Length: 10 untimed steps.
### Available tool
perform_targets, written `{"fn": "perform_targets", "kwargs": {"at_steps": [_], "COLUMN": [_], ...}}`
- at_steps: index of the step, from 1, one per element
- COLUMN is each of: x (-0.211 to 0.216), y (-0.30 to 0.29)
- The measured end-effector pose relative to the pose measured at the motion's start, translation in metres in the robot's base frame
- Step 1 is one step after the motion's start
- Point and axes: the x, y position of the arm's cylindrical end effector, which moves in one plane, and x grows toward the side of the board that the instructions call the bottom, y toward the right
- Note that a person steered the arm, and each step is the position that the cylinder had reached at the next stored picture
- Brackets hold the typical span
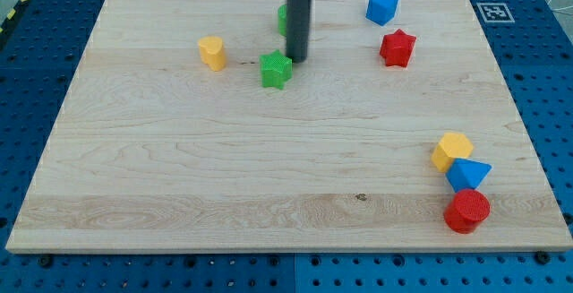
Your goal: Slide the green star towards the center left
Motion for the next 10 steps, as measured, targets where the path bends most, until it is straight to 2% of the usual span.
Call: {"fn": "perform_targets", "kwargs": {"at_steps": [1, 2, 4, 5, 7, 9, 10], "x": [0.007, 0.025, 0.066, 0.075, 0.053, 0.048, 0.016], "y": [-0.033, -0.02, 0.045, 0.036, -0.049, -0.125, -0.162]}}
